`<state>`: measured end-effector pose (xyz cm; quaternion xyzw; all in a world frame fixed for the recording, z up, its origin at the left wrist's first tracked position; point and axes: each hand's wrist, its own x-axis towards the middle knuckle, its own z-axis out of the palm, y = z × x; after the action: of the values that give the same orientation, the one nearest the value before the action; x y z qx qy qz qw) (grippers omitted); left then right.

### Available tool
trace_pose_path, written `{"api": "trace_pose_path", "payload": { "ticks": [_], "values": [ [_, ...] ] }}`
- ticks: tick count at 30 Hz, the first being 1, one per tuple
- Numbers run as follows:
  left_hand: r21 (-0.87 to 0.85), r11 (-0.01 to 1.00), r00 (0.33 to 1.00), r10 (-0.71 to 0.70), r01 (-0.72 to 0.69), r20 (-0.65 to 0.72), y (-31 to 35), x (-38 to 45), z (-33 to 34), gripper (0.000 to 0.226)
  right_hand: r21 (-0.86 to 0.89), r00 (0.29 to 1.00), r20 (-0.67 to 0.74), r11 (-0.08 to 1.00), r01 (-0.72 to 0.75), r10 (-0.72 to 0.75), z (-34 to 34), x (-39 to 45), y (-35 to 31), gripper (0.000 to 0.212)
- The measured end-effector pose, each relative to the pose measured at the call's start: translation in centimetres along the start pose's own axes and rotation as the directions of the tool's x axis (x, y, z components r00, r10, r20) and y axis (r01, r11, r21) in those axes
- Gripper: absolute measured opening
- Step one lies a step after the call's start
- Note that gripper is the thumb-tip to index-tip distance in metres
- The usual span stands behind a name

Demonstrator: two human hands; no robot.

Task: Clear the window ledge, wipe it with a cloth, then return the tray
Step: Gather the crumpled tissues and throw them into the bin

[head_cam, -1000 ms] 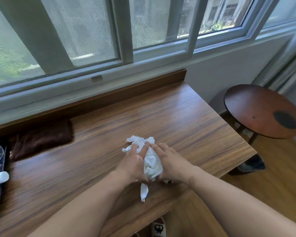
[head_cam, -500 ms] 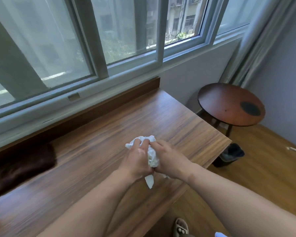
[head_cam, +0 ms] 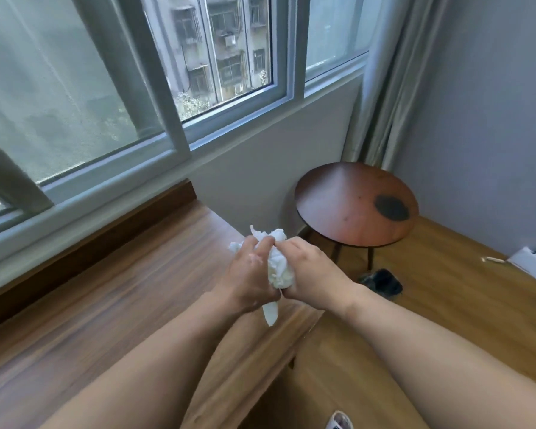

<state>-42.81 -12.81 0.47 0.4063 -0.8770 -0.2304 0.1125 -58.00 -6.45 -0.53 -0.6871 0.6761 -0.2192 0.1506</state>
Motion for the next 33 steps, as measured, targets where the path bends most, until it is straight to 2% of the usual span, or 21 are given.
{"api": "trace_pose_path", "payload": {
  "ticks": [6, 11, 14, 21, 27, 33],
  "values": [
    [-0.067, 0.992, 0.993, 0.11, -0.106, 0.046, 8.9, 10.5, 6.0, 0.094, 0.042, 0.994, -0.003, 0.993, -0.107, 0.107, -6.7, -0.3, 13.2, 0.061],
    [-0.109, 0.975, 0.969, 0.208, -0.195, 0.129, 14.1, 17.5, 11.3, 0.092, 0.116, 0.974, -0.028, 0.968, -0.222, 0.226, -9.8, -1.7, 22.3, 0.069],
    [-0.125, 0.96, 0.944, 0.272, -0.252, 0.187, 16.3, 21.0, 14.5, 0.099, 0.129, 0.947, -0.034, 0.941, -0.314, 0.321, -10.5, -2.6, 26.8, 0.074],
    [-0.198, 0.922, 0.857, 0.384, -0.334, 0.342, 19.4, 27.7, 22.9, 0.096, 0.156, 0.85, 0.013, 0.839, -0.522, 0.526, -10.4, -4.4, 35.2, 0.076],
    [-0.215, 0.932, 0.804, 0.362, -0.293, 0.472, 20.5, 30.6, 31.8, 0.083, 0.167, 0.789, 0.108, 0.771, -0.614, 0.605, -7.9, -6.6, 42.8, 0.074],
    [-0.186, 0.977, 0.801, 0.196, -0.107, 0.566, 19.5, 33.9, 44.3, 0.074, 0.121, 0.757, 0.274, 0.76, -0.639, 0.593, -1.8, -7.3, 54.9, 0.078]
  ]
}}
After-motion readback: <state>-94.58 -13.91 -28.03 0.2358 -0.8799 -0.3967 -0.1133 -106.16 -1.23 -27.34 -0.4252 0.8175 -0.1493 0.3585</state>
